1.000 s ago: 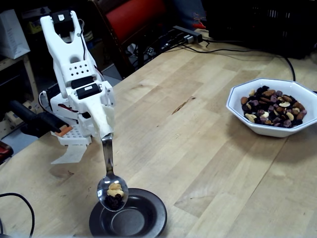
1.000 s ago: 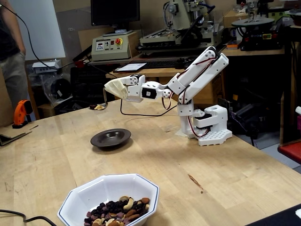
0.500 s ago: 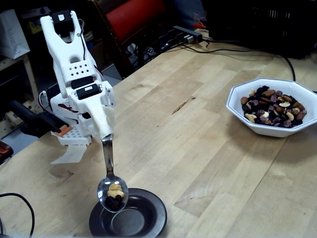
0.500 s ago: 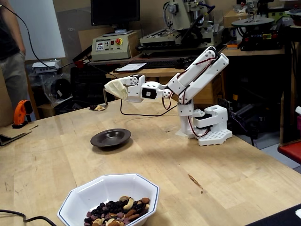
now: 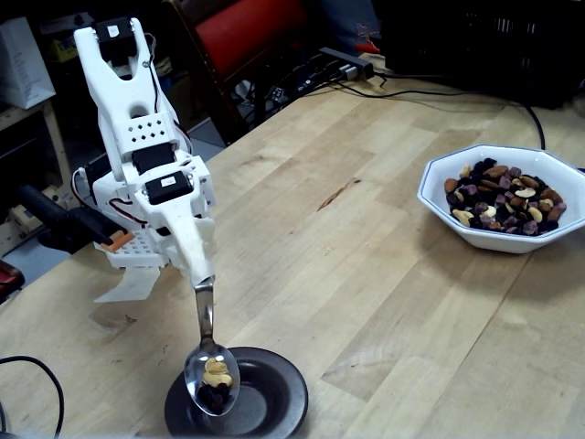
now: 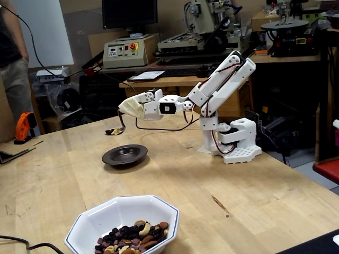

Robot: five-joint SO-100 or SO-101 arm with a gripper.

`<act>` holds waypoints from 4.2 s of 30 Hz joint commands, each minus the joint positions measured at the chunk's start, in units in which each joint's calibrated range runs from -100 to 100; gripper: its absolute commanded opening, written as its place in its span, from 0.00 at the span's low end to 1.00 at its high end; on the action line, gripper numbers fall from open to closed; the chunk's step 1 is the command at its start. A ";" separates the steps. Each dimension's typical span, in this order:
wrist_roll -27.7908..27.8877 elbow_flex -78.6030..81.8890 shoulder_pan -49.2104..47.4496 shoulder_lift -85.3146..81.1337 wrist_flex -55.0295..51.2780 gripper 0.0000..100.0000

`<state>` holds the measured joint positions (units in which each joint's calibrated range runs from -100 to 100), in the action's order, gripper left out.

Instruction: Use spoon to transfer food from the white bowl to brown plate

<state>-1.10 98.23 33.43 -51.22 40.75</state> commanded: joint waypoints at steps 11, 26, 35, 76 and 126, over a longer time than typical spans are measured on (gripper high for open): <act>0.24 0.35 0.35 4.37 -3.83 0.04; 4.49 0.44 -2.02 4.45 -3.99 0.04; 6.06 0.44 -7.65 4.45 -3.99 0.04; 15.92 0.44 -8.47 4.54 -3.99 0.04; 26.18 0.35 -11.65 4.54 -3.99 0.04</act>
<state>25.03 98.23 22.34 -46.67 36.65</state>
